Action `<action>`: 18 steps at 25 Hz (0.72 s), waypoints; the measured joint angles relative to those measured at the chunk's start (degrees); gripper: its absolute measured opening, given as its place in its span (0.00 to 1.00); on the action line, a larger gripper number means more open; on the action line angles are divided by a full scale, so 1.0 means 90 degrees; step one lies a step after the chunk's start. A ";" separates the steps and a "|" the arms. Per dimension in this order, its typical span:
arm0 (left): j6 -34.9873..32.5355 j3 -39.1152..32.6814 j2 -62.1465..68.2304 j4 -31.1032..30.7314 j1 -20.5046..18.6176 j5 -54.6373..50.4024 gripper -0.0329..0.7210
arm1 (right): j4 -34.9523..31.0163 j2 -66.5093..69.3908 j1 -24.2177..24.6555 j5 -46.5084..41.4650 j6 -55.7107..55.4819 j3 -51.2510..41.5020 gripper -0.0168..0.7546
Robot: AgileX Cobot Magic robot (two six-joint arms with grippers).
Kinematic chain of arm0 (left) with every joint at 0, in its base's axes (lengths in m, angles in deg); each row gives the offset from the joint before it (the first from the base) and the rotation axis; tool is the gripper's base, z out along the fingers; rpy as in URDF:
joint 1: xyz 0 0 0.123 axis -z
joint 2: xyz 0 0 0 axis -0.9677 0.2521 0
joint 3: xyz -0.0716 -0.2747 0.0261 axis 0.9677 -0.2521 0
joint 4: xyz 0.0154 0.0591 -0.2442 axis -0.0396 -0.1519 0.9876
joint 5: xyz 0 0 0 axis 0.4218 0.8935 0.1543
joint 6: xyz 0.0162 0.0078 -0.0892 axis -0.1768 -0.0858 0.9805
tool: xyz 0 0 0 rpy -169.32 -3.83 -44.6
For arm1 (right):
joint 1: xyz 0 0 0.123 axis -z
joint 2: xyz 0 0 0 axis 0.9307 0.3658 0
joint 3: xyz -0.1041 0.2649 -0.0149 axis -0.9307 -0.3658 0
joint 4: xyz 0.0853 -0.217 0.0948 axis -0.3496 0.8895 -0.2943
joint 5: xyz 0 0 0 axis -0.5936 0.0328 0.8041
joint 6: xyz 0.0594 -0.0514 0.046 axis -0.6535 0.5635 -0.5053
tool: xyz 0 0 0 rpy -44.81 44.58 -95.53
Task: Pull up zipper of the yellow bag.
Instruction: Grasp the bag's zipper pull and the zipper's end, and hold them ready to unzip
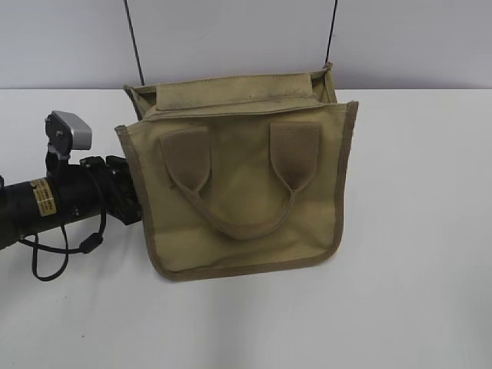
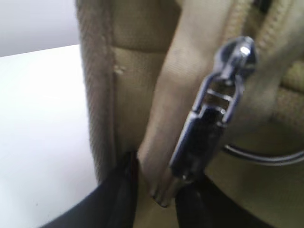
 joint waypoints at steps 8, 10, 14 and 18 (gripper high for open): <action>0.0000 -0.0065 -0.0182 -0.0293 0.0000 -0.0049 0.05 | 0.0000 0.0000 0.0000 0.0000 0.0000 0.0000 0.78; 0.0000 -0.0208 -0.0579 -0.0245 0.0000 -0.0221 0.05 | 0.0000 0.0000 0.0000 0.0000 0.0000 0.0000 0.78; 0.0000 -0.0464 -0.1572 -0.0200 0.0000 -0.1156 0.05 | 0.0000 0.0000 0.0000 0.0000 0.0000 0.0000 0.78; 0.0000 -0.0484 -0.2307 -0.0054 0.0000 -0.2090 0.05 | 0.0000 0.0000 0.0000 0.0000 0.0000 0.0000 0.78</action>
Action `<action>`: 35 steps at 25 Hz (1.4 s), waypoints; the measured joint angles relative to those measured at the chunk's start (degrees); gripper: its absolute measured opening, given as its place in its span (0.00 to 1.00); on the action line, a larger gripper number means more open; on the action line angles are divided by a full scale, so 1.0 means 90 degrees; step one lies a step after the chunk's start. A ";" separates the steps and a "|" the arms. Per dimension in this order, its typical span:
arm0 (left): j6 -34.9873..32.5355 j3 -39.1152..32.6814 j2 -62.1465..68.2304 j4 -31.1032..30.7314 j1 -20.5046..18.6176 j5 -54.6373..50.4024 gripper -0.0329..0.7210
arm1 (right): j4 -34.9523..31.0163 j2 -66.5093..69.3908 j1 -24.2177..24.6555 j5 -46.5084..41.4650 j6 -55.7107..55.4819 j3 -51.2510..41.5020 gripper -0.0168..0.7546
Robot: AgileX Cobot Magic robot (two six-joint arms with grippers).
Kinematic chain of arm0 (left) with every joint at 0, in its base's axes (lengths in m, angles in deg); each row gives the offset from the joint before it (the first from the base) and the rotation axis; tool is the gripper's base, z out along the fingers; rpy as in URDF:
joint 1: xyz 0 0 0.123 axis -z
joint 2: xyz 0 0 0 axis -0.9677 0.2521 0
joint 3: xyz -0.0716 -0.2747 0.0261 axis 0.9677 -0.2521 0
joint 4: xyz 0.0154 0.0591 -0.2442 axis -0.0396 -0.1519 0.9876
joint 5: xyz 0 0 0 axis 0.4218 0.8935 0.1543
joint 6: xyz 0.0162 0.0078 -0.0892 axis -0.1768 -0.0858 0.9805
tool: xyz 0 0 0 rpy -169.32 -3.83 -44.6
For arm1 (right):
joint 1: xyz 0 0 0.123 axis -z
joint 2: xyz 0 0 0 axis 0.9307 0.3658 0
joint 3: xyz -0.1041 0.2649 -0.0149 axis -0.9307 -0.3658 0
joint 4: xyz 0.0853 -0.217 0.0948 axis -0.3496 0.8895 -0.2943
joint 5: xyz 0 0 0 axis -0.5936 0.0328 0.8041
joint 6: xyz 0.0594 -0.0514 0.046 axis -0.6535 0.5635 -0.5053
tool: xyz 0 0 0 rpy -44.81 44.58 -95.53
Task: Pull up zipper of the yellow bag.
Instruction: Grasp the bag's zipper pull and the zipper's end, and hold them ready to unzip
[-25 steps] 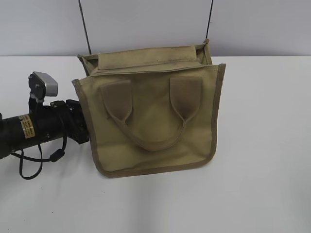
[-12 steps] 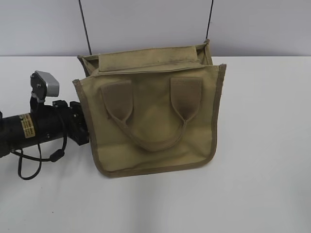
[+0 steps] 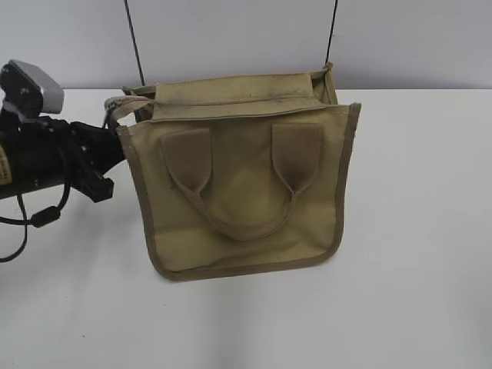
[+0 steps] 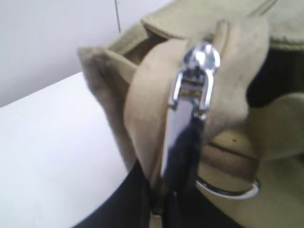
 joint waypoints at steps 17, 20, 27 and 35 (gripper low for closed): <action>-0.0856 0.0000 -0.1162 0.0737 0.0000 -0.0915 0.05 | 0.0000 0.0000 0.0000 0.0000 0.0000 0.0000 0.78; -0.0856 0.0000 -0.1374 0.0686 0.0000 -0.1261 0.05 | 0.0000 0.0000 0.0000 0.0000 -0.0034 0.0000 0.78; -0.0721 0.0006 -0.1479 0.0524 0.0000 -0.1365 0.05 | -0.0517 0.0524 0.0000 0.0672 0.0157 0.0211 0.78; -0.0499 0.0006 -0.1479 0.0325 0.0000 -0.1365 0.05 | -0.2048 0.2875 0.0000 0.2354 0.1152 0.0413 0.78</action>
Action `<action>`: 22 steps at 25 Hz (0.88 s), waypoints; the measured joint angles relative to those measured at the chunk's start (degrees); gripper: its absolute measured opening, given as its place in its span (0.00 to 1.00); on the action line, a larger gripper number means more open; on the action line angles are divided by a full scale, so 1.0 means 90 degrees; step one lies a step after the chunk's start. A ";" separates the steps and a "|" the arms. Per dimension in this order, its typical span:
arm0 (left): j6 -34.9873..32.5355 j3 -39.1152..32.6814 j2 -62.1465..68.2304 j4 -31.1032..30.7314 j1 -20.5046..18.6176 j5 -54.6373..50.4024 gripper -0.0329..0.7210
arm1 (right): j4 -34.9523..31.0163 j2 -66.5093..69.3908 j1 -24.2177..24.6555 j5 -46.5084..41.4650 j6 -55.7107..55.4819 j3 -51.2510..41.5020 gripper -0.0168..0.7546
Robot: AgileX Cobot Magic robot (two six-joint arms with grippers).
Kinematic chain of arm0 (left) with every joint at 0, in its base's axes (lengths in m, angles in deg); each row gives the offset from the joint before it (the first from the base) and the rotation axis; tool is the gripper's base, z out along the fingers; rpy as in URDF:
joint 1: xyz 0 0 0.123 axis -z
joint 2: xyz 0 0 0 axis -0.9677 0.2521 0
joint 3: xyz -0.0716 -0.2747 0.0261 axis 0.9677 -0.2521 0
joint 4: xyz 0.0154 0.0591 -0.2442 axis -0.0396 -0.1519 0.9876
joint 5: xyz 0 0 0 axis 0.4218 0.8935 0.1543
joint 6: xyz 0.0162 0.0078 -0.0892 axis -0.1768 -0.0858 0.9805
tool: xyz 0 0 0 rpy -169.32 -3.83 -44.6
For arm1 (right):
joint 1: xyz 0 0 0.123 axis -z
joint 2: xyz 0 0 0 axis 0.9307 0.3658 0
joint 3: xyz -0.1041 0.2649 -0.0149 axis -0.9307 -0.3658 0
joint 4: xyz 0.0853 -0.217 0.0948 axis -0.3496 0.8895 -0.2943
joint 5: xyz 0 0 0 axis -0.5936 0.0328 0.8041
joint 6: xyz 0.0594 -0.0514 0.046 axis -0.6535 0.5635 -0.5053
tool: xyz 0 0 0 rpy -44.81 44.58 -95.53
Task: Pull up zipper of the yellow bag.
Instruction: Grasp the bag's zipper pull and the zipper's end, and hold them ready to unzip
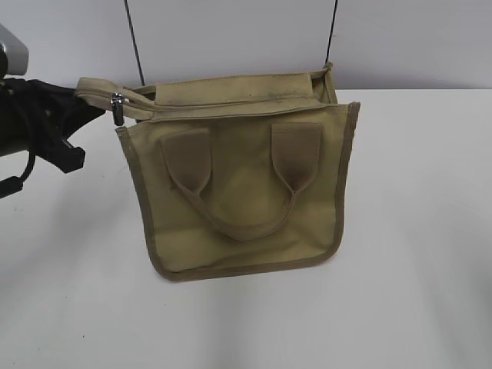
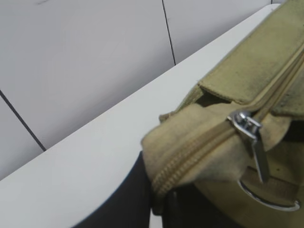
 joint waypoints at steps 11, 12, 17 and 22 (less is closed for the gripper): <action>0.0055 0.0000 -0.0007 -0.0164 0.0000 0.0032 0.05 | -0.1236 0.3260 -0.1007 0.0187 0.1246 0.2009 0.78; 0.0055 0.0000 -0.0007 -0.0164 0.0000 0.0037 0.05 | -0.1236 0.3438 -0.1377 0.0374 0.1113 0.2137 0.78; 0.0055 0.0000 -0.0007 -0.0164 0.0000 0.0051 0.05 | -0.1000 0.4770 -0.3094 0.1151 -0.0019 0.2770 0.76; 0.0077 0.0000 -0.0007 -0.0164 0.0000 0.0051 0.05 | -0.0749 0.6371 -0.4280 0.1353 -0.0649 0.4002 0.71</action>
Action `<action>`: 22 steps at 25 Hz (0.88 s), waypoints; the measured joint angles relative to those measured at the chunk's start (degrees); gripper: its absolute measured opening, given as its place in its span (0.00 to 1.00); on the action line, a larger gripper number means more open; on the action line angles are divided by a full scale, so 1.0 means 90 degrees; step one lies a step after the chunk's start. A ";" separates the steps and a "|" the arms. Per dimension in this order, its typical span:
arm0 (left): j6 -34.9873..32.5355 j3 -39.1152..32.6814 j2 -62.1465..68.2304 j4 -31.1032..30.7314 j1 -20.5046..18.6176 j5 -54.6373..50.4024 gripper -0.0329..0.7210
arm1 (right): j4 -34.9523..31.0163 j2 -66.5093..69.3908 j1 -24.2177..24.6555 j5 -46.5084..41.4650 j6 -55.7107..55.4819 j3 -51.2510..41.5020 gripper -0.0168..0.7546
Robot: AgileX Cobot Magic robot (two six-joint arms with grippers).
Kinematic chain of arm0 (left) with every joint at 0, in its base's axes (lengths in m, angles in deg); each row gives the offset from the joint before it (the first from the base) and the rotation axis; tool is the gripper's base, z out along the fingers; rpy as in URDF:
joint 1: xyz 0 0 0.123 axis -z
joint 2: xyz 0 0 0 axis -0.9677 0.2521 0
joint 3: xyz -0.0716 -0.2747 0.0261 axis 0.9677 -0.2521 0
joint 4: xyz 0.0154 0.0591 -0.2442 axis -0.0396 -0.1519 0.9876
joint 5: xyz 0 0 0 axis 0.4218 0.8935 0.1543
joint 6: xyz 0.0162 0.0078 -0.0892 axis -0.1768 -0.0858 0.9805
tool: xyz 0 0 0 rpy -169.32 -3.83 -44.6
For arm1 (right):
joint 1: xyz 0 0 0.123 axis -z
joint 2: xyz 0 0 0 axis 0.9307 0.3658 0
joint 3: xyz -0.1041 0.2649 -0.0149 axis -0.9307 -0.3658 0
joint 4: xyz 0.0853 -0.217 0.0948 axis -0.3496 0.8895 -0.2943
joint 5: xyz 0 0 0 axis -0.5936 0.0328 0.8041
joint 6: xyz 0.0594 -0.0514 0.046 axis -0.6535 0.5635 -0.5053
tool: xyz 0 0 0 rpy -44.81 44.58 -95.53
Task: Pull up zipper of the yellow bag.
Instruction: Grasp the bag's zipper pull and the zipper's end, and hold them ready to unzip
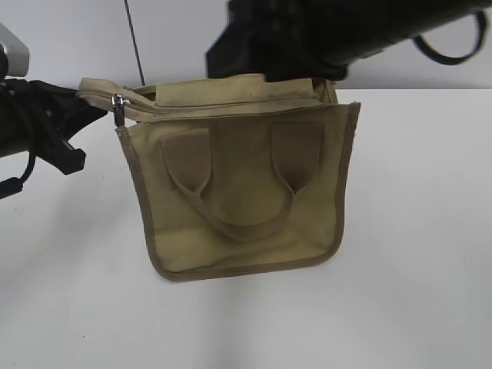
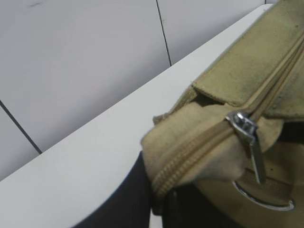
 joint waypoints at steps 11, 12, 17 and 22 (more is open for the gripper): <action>0.0022 0.0000 0.0000 0.0000 0.0000 0.0000 0.05 | 0.0428 0.2571 -0.0925 -0.0352 -0.0811 0.2431 0.70; 0.0022 0.0000 0.0000 0.0000 0.0000 0.0000 0.05 | 0.0458 0.2702 -0.0963 -0.0394 -0.0877 0.2567 0.70; 0.0022 0.0000 0.0000 0.0000 0.0000 0.0000 0.05 | 0.0474 0.3071 -0.1053 -0.0453 -0.1249 0.2802 0.68; 0.0024 0.0000 0.0000 0.0000 0.0000 0.0000 0.05 | 0.0497 0.3134 -0.1153 -0.0520 -0.1479 0.2822 0.55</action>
